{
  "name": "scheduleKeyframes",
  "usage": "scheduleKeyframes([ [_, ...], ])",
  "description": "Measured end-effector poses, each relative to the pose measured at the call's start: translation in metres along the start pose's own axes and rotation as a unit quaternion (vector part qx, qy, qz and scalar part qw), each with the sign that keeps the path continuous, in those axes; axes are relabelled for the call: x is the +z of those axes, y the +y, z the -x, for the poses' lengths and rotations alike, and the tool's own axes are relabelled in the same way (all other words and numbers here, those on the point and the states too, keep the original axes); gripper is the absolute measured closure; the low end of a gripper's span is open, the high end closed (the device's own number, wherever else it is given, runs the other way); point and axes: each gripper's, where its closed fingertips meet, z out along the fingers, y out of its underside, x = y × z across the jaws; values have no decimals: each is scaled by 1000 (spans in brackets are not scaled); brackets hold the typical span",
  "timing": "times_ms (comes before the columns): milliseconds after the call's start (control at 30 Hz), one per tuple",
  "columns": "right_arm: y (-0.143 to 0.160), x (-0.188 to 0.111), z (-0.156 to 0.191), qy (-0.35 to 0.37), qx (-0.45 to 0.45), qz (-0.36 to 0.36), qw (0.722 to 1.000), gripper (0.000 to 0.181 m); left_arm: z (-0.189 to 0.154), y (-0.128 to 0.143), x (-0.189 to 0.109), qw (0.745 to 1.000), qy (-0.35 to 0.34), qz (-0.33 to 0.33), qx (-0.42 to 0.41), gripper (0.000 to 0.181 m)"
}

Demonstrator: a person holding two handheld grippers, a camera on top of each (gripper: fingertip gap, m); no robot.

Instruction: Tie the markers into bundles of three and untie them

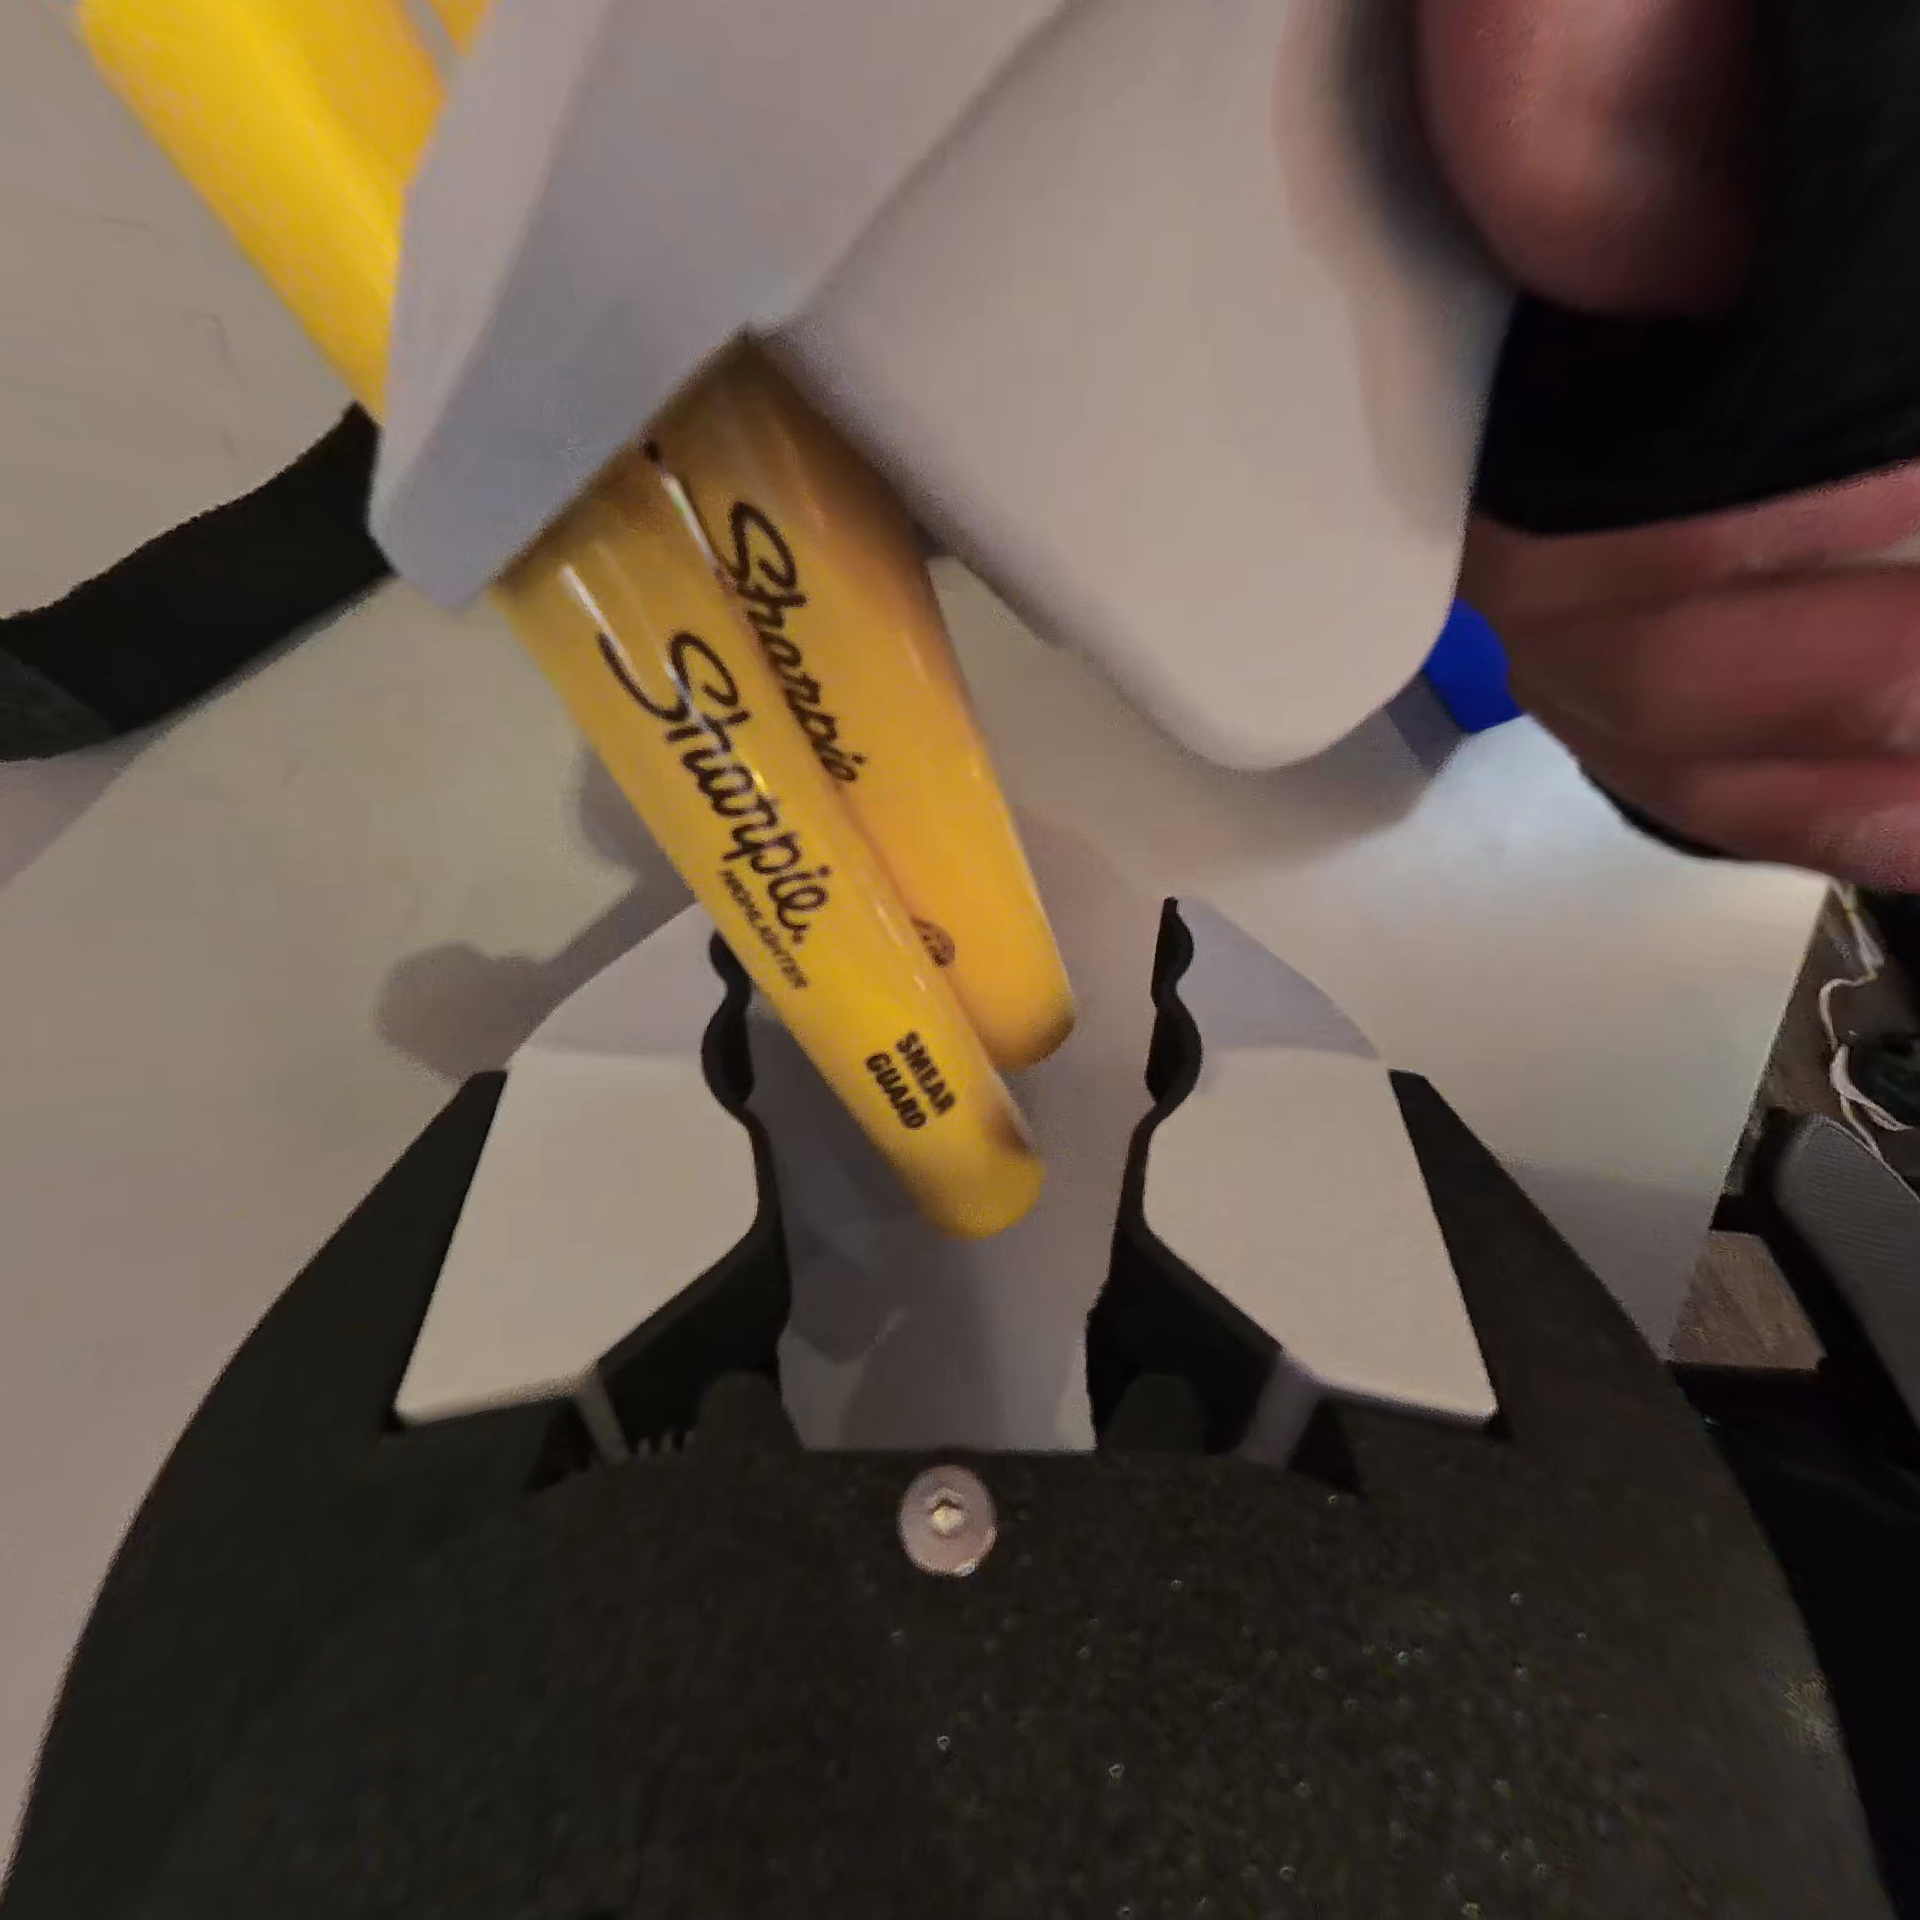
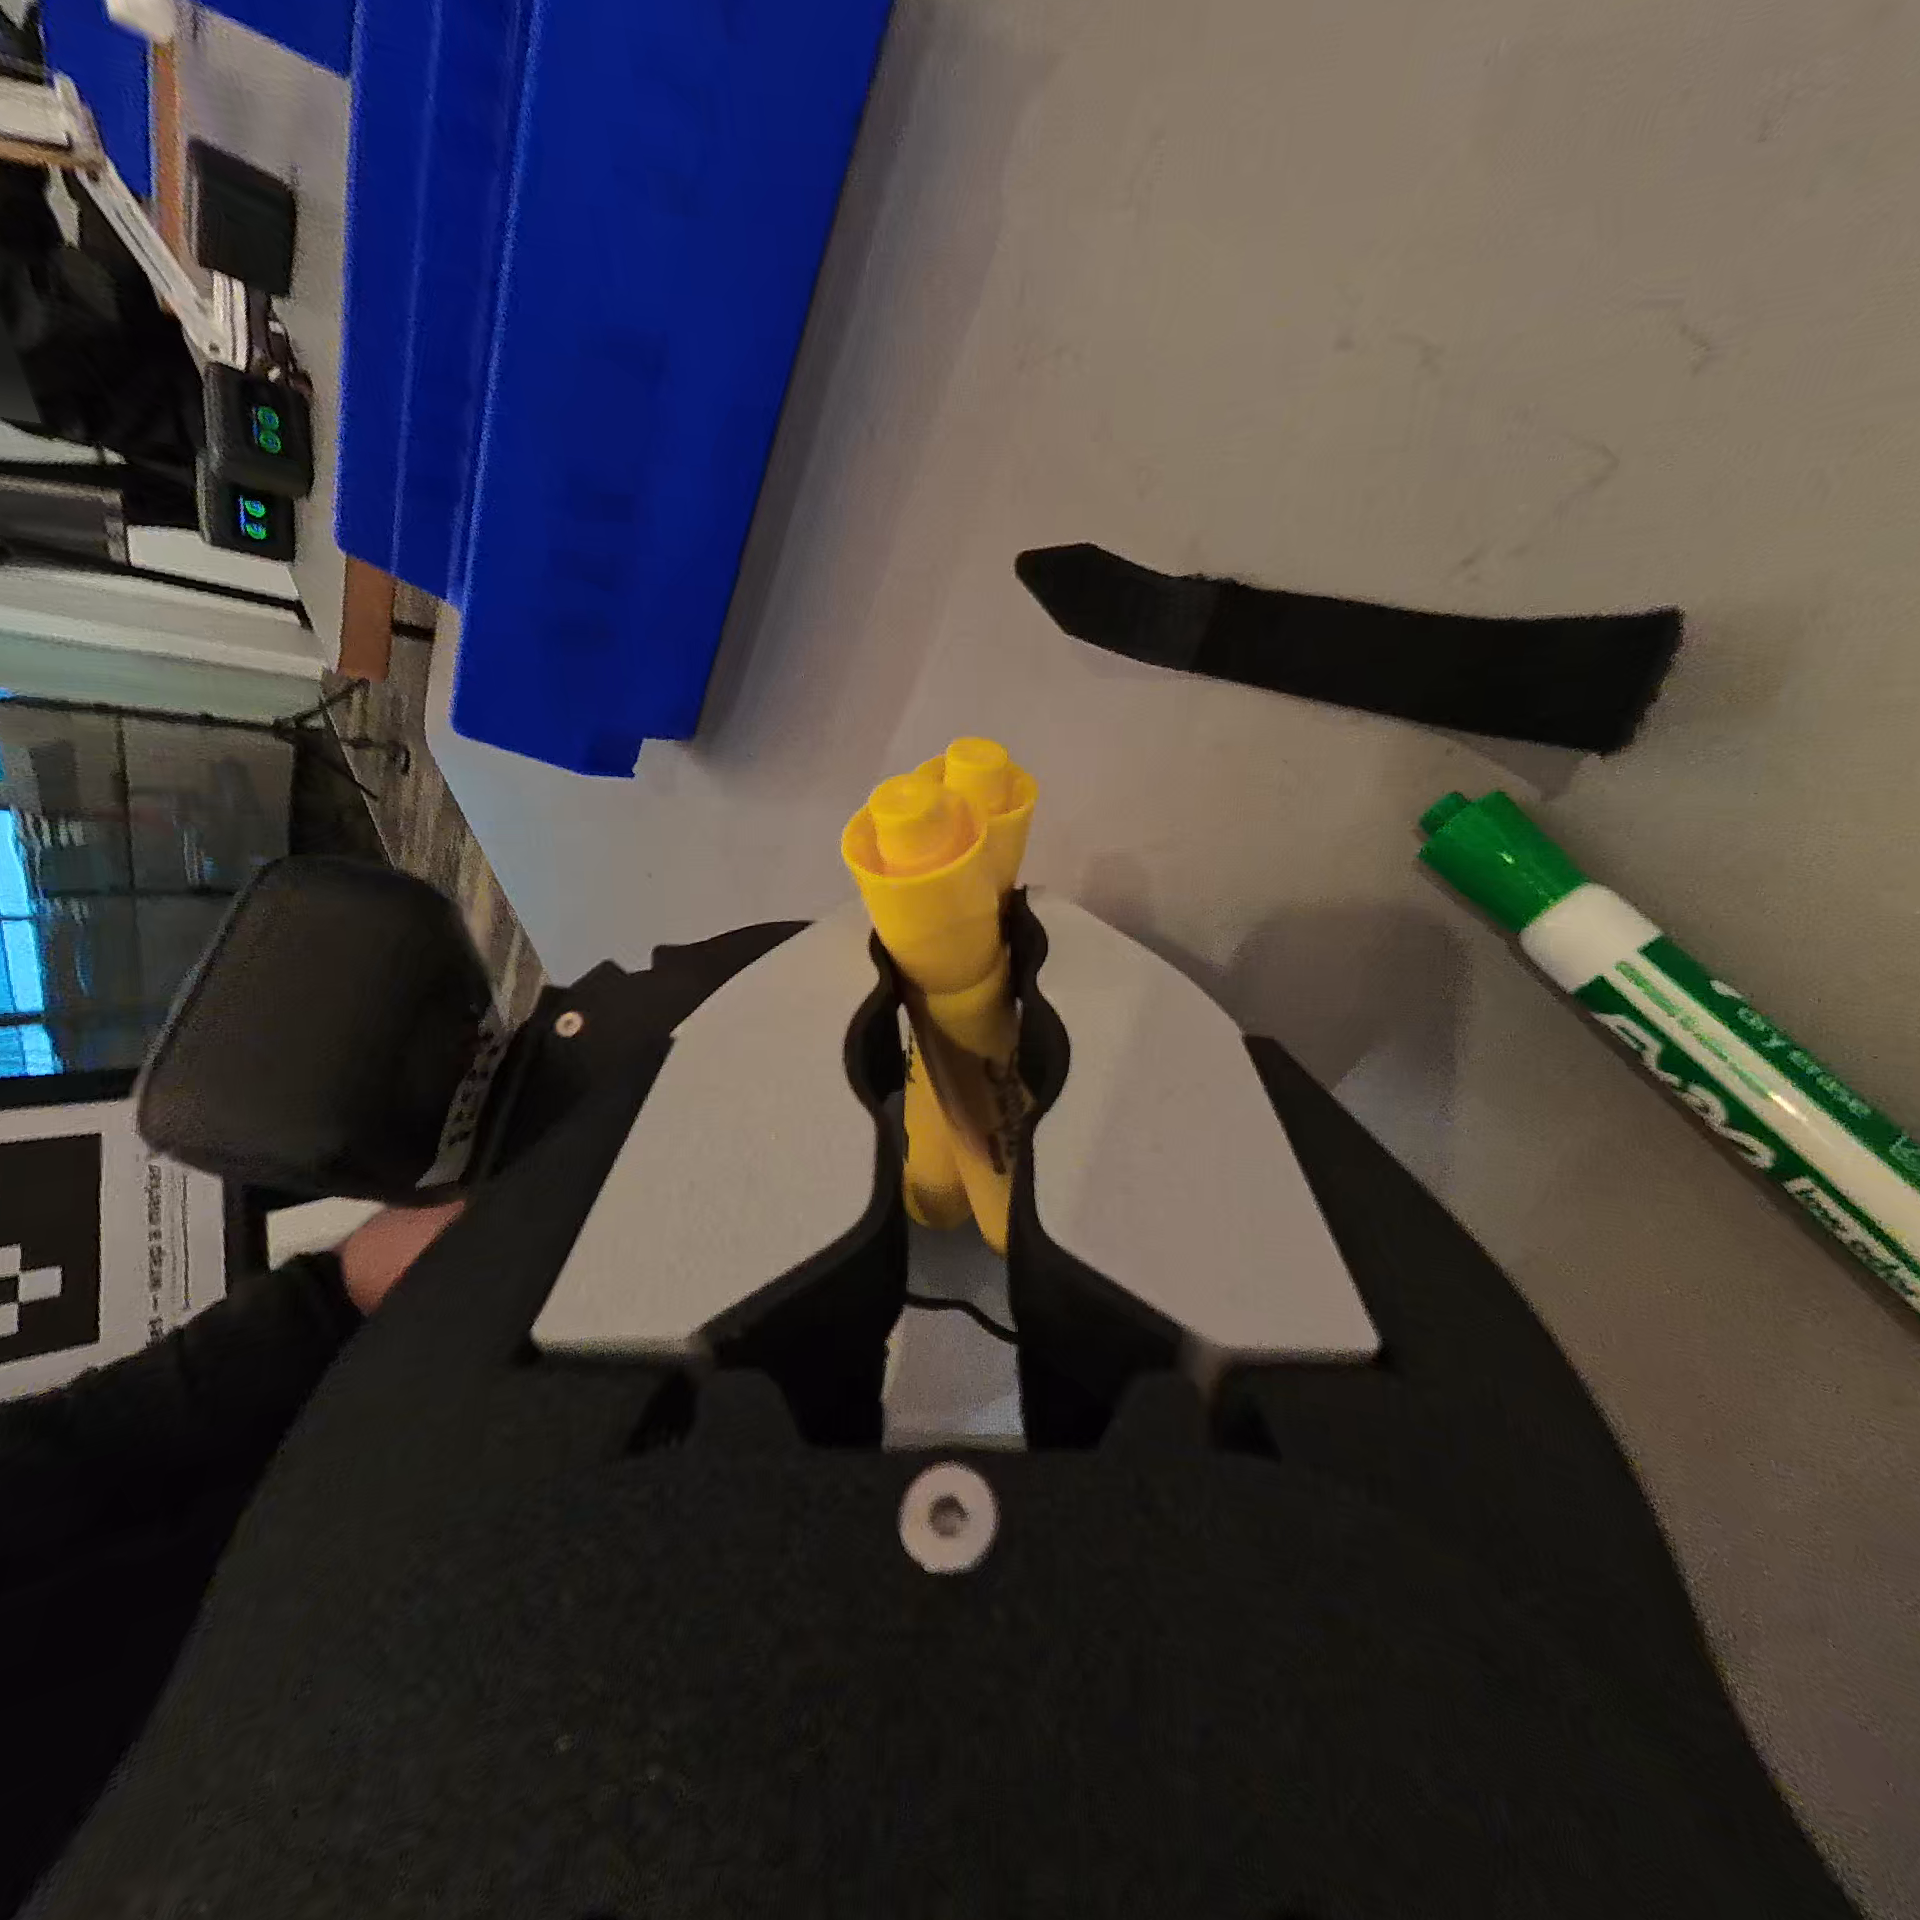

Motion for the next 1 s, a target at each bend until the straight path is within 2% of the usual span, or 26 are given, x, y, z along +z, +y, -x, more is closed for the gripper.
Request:
scheduleKeyframes([
  [233, 2, 1, -7, -4, 51, -47, 998, 164, 21, 6, 0, 993, -96, 53, 31, 110],
  [600, -3, 2, -5, -54, 117, -128, 983, 163, 43, 5, -12, 974, -184, 103, 82, 125],
  [733, 1, 2, -6, -69, 135, -147, 977, 163, 42, 9, -10, 971, -184, 124, 95, 135],
  [1000, 10, 2, -8, -79, 149, -159, 973, 163, 43, 6, -9, 963, -198, 140, 116, 128],
])
